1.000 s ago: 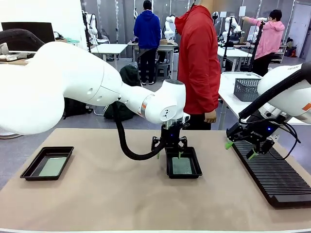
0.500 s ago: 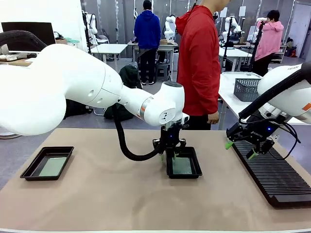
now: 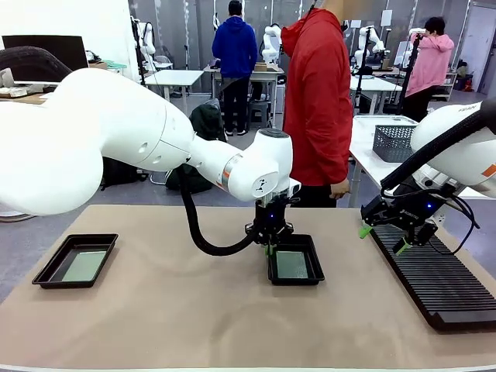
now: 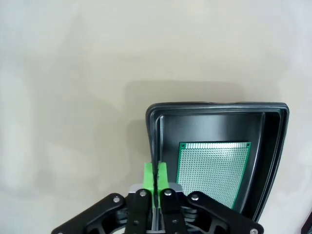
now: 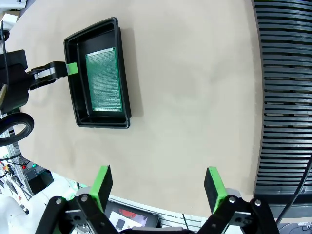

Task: Inspect and transfer BCBs to ESD trays.
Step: Pick up the ESD tray and place it on the left side of the table.

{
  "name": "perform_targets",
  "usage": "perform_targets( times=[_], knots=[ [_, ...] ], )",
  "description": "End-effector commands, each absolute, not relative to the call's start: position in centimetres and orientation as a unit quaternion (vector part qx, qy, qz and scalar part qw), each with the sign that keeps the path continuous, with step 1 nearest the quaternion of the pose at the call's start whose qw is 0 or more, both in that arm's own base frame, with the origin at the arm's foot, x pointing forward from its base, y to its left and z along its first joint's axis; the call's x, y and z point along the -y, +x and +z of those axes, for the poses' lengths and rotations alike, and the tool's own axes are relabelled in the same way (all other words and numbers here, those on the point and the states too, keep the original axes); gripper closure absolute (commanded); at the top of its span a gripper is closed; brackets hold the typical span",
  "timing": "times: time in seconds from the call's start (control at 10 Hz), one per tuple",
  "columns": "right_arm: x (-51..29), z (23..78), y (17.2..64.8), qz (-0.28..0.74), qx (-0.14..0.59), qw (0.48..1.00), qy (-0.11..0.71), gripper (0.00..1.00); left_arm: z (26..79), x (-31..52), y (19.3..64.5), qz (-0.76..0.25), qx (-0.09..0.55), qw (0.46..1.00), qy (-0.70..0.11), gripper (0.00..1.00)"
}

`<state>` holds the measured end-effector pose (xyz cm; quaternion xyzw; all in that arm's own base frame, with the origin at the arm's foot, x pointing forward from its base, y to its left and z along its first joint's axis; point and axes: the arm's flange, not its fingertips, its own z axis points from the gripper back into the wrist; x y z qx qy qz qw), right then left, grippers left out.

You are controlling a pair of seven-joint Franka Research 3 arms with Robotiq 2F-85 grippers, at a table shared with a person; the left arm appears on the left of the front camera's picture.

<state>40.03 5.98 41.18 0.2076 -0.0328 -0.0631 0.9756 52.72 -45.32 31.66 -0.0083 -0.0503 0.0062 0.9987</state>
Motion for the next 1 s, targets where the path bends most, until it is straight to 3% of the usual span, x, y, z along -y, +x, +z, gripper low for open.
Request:
perform_targets(
  times=[0.0,0.9],
  knots=[
    [-6.0,41.1,40.2,-0.070,0.029,0.975,0.208,0.00,31.7,44.0,52.1,0.001,0.057,0.998,-0.006,1.00],
    [-6.0,41.1,40.2,-0.070,0.029,0.975,0.208,0.00,31.5,45.0,52.7,0.008,0.049,0.999,-0.006,1.00]
  ],
)
